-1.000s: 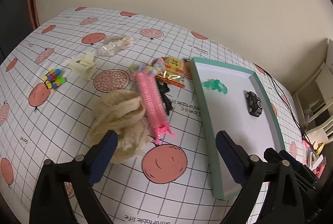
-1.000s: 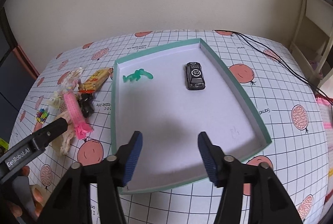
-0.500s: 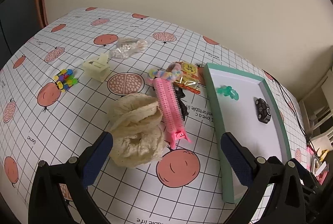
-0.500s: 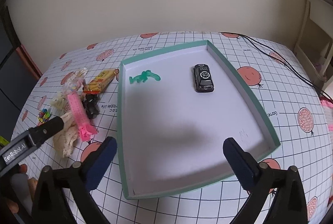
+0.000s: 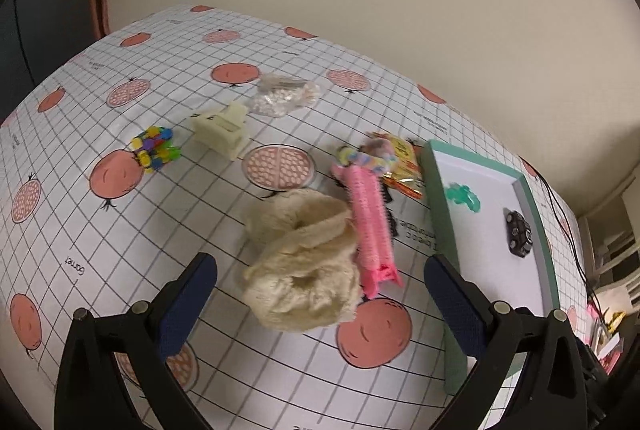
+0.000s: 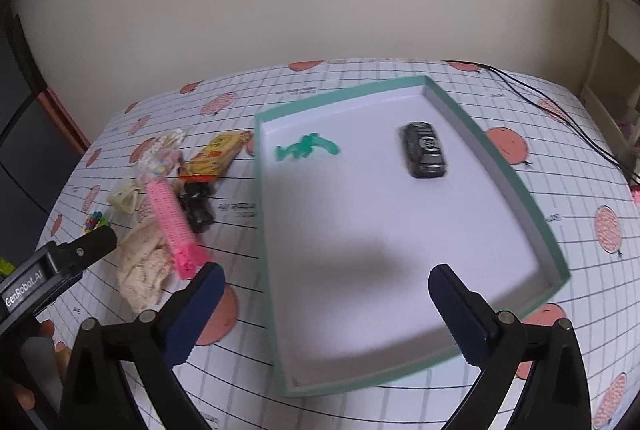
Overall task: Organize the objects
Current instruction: 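Withdraw both tools from the box toward the pink roller clip and lace scrunchie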
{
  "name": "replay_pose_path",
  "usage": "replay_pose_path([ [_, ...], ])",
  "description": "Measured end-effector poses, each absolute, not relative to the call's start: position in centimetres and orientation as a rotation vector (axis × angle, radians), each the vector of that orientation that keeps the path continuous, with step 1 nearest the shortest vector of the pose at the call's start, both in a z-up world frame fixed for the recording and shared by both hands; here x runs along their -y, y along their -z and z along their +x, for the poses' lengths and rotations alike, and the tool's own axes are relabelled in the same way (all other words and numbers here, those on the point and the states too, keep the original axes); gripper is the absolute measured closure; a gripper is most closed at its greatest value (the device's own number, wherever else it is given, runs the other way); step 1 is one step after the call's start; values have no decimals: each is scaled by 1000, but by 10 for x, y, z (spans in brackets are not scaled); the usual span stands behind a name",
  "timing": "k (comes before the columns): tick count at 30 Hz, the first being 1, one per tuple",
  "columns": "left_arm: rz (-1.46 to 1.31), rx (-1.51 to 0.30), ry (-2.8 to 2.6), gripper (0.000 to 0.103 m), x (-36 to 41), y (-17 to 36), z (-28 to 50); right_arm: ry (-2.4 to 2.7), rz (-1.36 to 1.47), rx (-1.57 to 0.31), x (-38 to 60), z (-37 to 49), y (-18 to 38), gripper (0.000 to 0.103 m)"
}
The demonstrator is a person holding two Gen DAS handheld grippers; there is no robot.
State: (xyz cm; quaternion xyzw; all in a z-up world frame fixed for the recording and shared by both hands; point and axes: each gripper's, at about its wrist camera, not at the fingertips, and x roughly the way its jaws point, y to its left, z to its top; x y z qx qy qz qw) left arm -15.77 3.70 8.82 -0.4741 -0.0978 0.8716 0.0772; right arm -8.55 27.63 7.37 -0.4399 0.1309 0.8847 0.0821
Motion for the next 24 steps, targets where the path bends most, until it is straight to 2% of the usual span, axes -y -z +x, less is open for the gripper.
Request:
replay_pose_path([
  [16, -1429, 442, -2689, 0, 17, -81, -172, -2803, -1341, -293, -203, -115, -71, 0],
  [20, -1465, 432, -2674, 0, 19, -74, -178, -2832, -1358, -261, -189, -123, -66, 5],
  [24, -1492, 455, -2647, 0, 19, -67, -181, -2833, -1392, -232, -180, -132, -57, 15],
])
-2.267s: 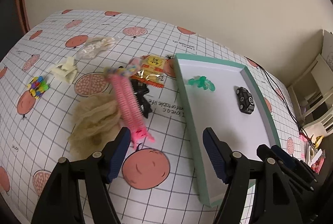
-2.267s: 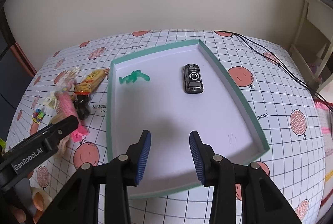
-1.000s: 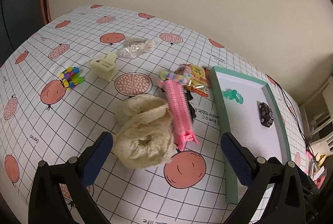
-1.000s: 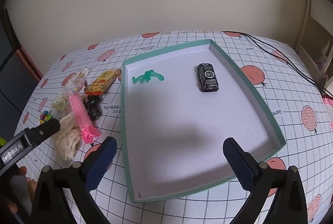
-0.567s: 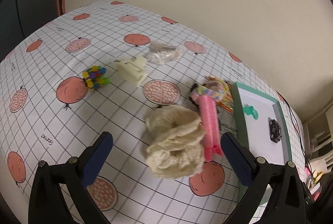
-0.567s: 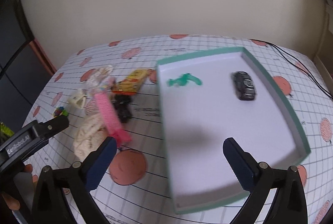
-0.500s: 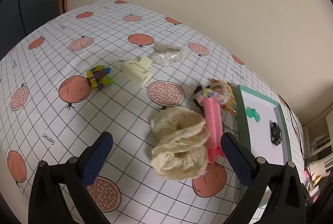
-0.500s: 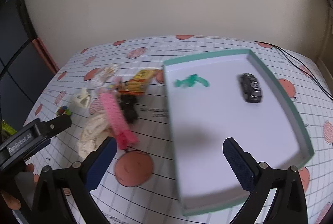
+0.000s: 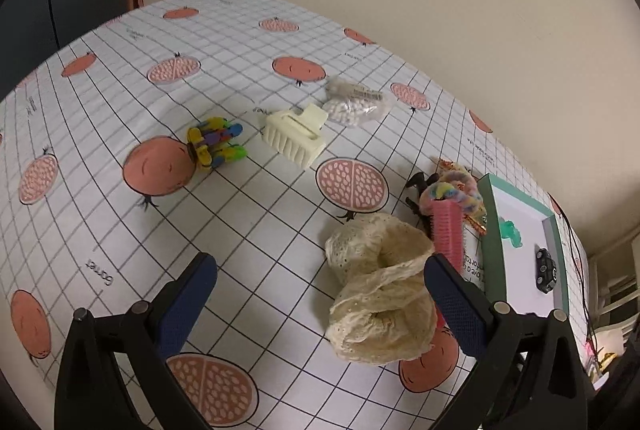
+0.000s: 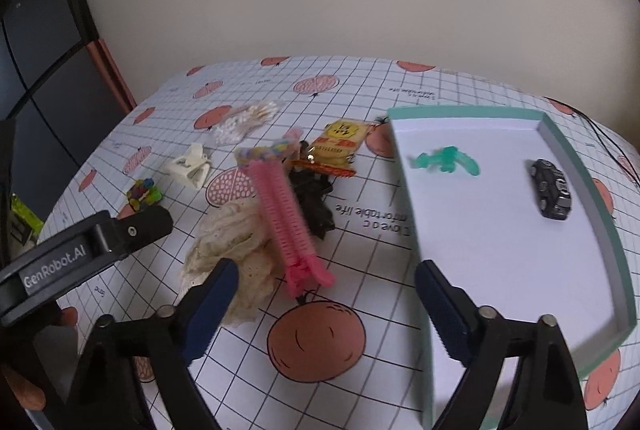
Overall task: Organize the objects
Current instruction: 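Withdraw both tools from the box toward the pink roller clip and lace scrunchie, then grasp the pink roller clip with the right tool while the left tool grasps the lace scrunchie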
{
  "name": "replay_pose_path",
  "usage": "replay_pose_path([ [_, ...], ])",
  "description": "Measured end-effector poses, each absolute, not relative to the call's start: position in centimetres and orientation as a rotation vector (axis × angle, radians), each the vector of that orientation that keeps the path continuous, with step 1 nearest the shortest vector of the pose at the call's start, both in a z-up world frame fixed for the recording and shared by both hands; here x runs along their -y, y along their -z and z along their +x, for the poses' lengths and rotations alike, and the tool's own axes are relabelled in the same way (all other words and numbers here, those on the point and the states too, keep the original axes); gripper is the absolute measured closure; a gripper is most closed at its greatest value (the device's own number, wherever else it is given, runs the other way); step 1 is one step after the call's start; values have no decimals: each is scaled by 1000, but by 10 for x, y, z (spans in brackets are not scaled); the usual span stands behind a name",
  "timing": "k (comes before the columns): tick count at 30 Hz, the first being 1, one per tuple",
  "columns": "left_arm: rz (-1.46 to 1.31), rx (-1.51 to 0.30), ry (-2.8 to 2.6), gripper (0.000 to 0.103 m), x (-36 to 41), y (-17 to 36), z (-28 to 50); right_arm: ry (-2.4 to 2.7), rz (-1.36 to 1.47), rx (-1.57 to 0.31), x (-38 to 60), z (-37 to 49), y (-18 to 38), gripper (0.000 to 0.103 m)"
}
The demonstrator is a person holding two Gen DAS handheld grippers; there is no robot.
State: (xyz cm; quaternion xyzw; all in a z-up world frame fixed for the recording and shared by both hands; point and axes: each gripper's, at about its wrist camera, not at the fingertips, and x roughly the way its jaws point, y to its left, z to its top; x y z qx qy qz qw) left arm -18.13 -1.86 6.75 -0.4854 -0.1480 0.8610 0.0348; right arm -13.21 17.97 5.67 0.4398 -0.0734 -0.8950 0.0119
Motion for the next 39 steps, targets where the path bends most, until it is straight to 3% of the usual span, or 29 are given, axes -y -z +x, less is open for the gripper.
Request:
replay_pose_path([
  [12, -1578, 488, -2575, 0, 14, -47, -197, 2742, 1411, 213, -167, -155, -33, 45],
  [18, -1589, 492, -2542, 1, 4, -41, -202, 2715, 1458, 281, -167, -164, -20, 47],
  [22, -1603, 470, -2533, 2, -4, -36, -203, 2707, 1476, 296, -165, -165, -16, 55],
  [31, -1625, 439, -2470, 30, -17, -28, -204, 2674, 1496, 302, -165, -164, -17, 72],
  [33, -1625, 421, -2455, 39, -21, -27, -203, 2664, 1504, 309, -166, -163, -17, 73],
  [35, -1615, 408, -2426, 57, -26, -27, -203, 2656, 1506, 312, -168, -161, -18, 74],
  [39, -1597, 370, -2419, 71, -32, -30, -201, 2639, 1497, 309, -171, -157, -22, 74],
])
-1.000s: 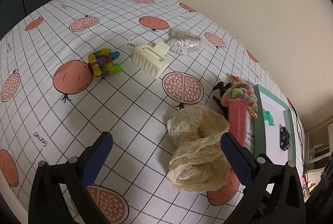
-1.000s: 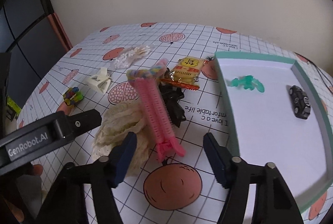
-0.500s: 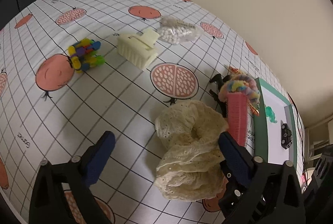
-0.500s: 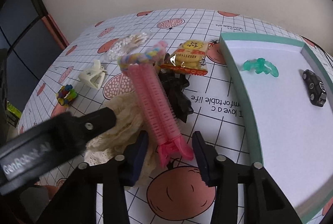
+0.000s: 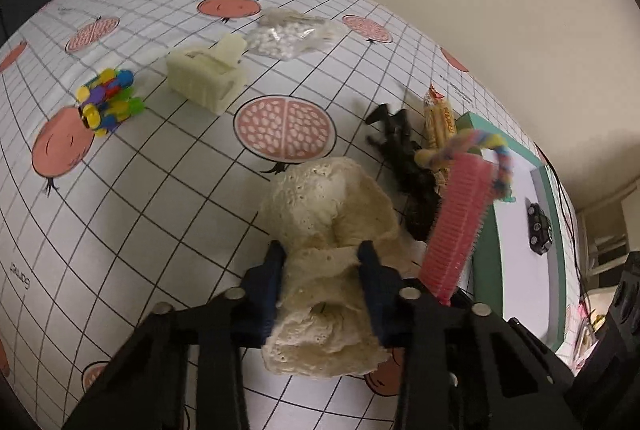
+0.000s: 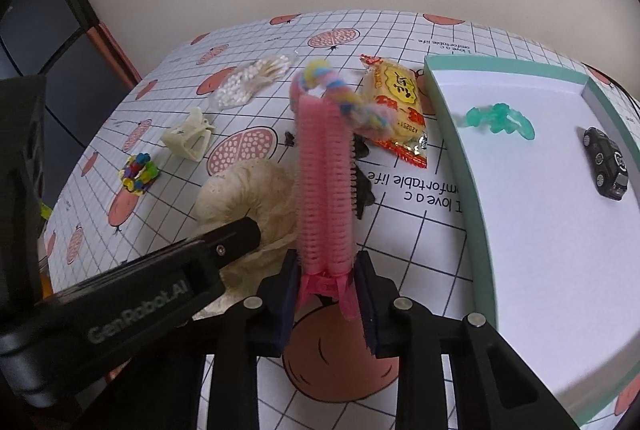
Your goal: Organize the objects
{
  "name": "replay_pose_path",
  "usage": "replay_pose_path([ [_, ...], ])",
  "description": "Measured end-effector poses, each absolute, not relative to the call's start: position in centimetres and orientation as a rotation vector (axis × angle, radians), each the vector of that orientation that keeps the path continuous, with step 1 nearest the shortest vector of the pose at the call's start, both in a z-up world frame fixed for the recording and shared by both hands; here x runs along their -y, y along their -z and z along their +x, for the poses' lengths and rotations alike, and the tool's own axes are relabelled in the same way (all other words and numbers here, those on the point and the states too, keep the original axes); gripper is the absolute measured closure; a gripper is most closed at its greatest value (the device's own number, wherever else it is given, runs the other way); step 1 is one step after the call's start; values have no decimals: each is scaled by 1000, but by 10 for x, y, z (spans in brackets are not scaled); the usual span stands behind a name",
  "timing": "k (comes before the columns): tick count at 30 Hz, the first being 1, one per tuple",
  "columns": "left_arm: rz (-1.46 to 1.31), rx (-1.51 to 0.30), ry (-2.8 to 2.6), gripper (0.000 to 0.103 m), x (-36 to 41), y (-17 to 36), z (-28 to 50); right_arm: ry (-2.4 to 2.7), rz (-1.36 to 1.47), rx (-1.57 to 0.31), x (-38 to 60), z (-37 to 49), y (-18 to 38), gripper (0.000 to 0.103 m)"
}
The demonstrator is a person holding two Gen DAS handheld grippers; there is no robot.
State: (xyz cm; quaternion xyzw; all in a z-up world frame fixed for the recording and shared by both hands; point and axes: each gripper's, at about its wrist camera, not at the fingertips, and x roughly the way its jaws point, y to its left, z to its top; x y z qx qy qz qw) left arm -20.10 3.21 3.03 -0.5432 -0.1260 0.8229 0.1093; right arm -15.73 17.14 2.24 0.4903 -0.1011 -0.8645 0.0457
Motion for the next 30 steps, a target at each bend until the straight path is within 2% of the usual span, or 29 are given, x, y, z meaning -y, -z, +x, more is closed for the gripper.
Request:
replay_pose_path([
  [2, -1586, 355, -2422, 77, -34, -33, -200, 2627, 1494, 314, -172, -155, -24, 75],
  [8, -1574, 350, -2439, 84, -33, -39, -197, 2583, 1512, 302, -172, -147, -28, 75],
  [30, -1546, 488, -2496, 86, -3, -59, -182, 2566, 1483, 234, -182, -117, -56, 75],
])
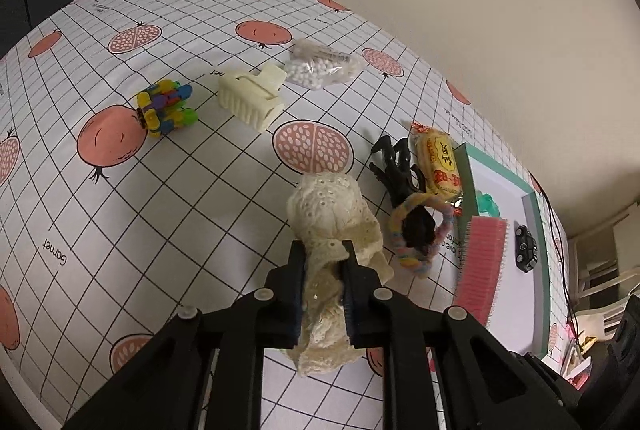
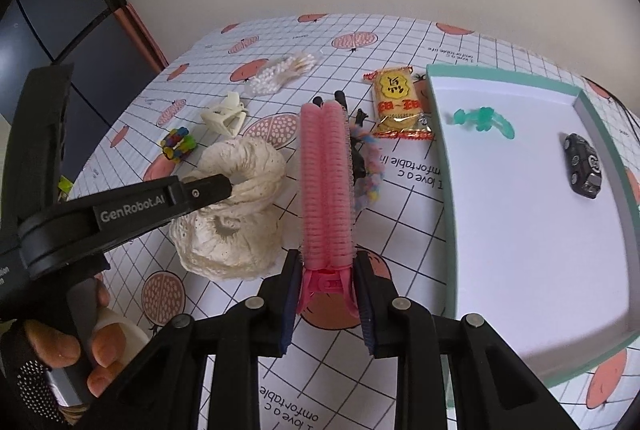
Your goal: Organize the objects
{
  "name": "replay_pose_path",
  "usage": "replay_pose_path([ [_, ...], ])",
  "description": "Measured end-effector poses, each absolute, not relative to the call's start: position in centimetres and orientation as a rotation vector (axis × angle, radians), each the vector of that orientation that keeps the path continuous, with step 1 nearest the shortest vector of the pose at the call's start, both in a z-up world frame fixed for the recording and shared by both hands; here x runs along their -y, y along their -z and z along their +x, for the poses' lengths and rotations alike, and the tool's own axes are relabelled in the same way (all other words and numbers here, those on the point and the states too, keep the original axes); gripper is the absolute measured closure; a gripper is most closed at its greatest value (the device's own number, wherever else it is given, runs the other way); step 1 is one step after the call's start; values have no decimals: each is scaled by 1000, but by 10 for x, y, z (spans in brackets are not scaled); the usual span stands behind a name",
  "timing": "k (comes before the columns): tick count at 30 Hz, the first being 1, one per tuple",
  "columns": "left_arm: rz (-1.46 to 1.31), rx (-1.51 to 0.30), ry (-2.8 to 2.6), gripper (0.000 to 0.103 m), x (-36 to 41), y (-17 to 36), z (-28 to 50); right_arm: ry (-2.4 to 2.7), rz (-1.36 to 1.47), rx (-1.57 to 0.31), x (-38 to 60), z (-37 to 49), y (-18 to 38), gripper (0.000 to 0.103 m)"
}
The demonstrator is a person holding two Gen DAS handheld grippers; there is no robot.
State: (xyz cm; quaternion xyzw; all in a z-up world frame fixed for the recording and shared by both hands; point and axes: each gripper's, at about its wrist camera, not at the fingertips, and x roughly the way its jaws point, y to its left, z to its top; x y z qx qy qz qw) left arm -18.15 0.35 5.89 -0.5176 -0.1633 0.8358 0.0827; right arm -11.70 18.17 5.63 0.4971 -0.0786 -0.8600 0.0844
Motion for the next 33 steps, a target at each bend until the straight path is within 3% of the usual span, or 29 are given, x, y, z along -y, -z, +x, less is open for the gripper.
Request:
replay_pose_path([
  [16, -1467, 511, -2517, 86, -5, -76, -170, 2635, 1454, 269, -212, -102, -71, 75],
  [33, -1335, 450, -2435, 86, -61, -93, -151, 2755, 1517, 365, -271, -86, -72, 75],
])
